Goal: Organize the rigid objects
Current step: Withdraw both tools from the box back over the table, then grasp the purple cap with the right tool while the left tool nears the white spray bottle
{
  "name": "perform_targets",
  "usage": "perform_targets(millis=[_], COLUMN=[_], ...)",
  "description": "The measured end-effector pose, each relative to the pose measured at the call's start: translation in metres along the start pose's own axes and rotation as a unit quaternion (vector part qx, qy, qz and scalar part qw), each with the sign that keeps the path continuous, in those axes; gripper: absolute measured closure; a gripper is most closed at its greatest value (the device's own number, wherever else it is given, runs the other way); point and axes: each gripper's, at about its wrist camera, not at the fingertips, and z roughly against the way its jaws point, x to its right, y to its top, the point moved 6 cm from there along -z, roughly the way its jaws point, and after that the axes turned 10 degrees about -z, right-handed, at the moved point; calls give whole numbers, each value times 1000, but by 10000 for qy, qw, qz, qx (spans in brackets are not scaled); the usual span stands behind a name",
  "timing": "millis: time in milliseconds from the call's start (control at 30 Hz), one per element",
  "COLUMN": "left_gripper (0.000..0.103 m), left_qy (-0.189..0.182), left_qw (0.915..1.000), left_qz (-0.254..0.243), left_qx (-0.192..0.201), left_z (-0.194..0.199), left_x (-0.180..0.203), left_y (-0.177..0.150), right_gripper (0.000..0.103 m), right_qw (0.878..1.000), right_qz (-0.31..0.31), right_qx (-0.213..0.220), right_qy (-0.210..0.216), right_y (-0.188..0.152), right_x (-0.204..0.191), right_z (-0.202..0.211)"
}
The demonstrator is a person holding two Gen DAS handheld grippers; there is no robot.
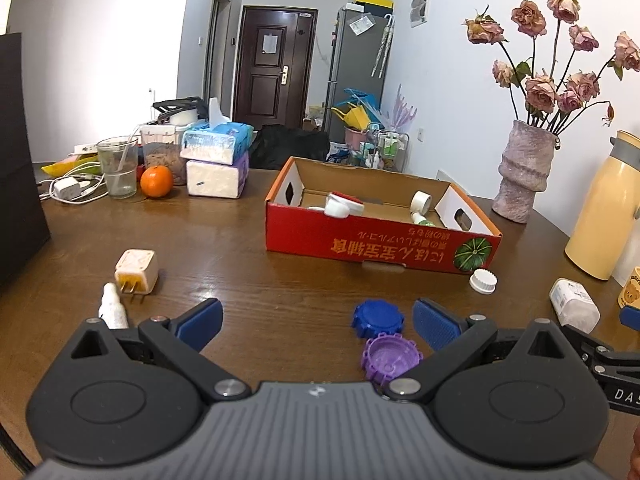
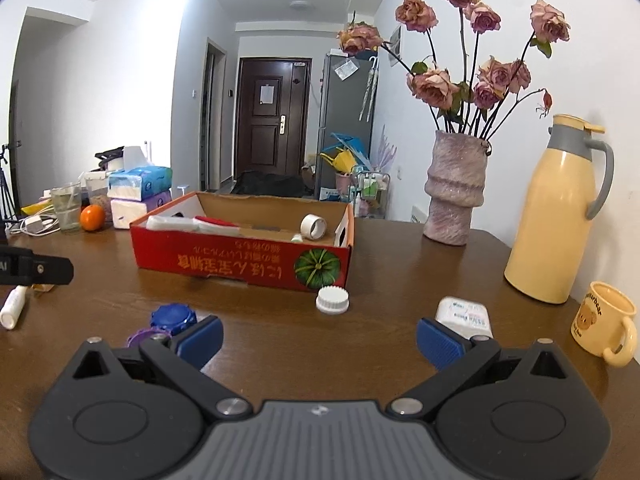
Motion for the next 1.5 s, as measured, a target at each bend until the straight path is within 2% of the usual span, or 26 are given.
perform_targets(millis=[467,967,1500], left_gripper=[0,0,0], left_qy=[318,694,977], left_qw=[9993,9970,9937], left_qz=[165,326,549], left_qx=[113,64,-85], left_z=[22,34,36], left_x=[-28,-66,-94], left_y=[-15,-29,-42], right_gripper=[0,0,0], right_qw=[9995,9958,9900], right_qz=[-43,341,635], right_qx=[-75,-263,-454], right_qy=[300,805,1174], right_y=[-12,-20,-27], right_x=[-16,-60,-90], right_z=[5,-2,-14])
